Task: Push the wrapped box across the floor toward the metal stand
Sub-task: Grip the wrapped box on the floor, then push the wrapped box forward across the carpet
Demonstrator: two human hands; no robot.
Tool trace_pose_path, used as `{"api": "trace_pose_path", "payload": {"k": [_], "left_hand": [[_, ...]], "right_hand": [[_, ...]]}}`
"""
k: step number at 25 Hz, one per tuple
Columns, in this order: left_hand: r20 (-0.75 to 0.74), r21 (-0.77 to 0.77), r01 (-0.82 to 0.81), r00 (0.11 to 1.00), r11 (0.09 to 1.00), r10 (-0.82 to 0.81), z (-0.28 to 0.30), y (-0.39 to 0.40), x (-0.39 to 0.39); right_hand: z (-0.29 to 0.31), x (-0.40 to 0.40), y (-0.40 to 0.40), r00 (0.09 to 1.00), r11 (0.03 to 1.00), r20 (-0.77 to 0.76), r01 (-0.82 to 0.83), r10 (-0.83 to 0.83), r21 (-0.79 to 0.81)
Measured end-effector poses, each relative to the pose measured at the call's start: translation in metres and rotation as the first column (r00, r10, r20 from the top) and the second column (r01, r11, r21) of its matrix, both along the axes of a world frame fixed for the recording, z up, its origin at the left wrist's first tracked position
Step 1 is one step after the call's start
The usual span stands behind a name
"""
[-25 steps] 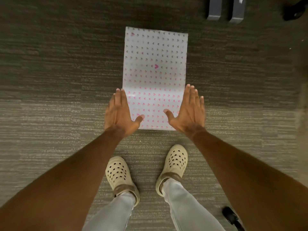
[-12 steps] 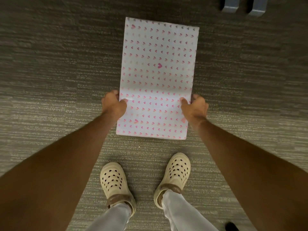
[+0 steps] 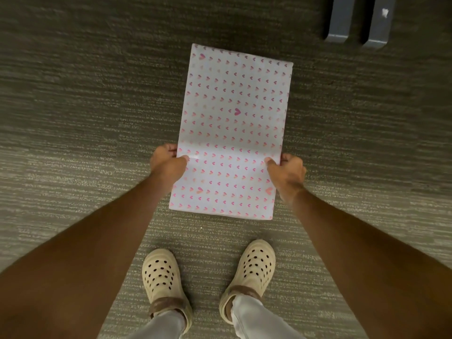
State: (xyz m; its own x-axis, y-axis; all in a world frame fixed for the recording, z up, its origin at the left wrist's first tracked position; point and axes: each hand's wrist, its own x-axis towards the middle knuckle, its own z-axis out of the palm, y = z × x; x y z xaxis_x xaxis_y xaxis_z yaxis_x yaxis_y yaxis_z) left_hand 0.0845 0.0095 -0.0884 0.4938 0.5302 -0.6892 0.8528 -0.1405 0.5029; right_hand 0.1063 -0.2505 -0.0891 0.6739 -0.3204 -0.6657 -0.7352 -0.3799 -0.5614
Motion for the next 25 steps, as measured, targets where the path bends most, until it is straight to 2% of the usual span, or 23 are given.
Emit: {"api": "trace_pose_path", "payload": {"k": [8, 12, 17, 22, 25], "left_hand": [[0.043, -0.012, 0.001, 0.999, 1.000, 0.000, 0.052, -0.009, 0.026], [0.061, 0.025, 0.082, 0.995, 0.996, -0.083, 0.072, 0.000, 0.064], [0.163, -0.077, 0.140, 0.979, 0.987, -0.127, 0.083, 0.017, 0.128], [0.352, -0.208, 0.338, 0.902, 0.918, -0.252, 0.086, 0.040, 0.177], [0.332, -0.119, 0.239, 0.925, 0.964, -0.188, 0.071, 0.037, 0.220]], "right_hand": [[0.039, 0.038, -0.015, 0.997, 0.998, 0.019, -0.069, 0.069, -0.011], [0.058, 0.072, -0.010, 0.992, 0.992, 0.062, -0.107, 0.111, -0.060], [0.075, 0.130, 0.005, 0.988, 0.997, 0.133, -0.072, 0.076, -0.031], [0.081, 0.182, 0.020, 0.969, 0.996, 0.230, -0.093, 0.094, -0.016], [0.071, 0.218, 0.021, 0.972, 0.996, 0.227, -0.080, 0.068, 0.044]]}}
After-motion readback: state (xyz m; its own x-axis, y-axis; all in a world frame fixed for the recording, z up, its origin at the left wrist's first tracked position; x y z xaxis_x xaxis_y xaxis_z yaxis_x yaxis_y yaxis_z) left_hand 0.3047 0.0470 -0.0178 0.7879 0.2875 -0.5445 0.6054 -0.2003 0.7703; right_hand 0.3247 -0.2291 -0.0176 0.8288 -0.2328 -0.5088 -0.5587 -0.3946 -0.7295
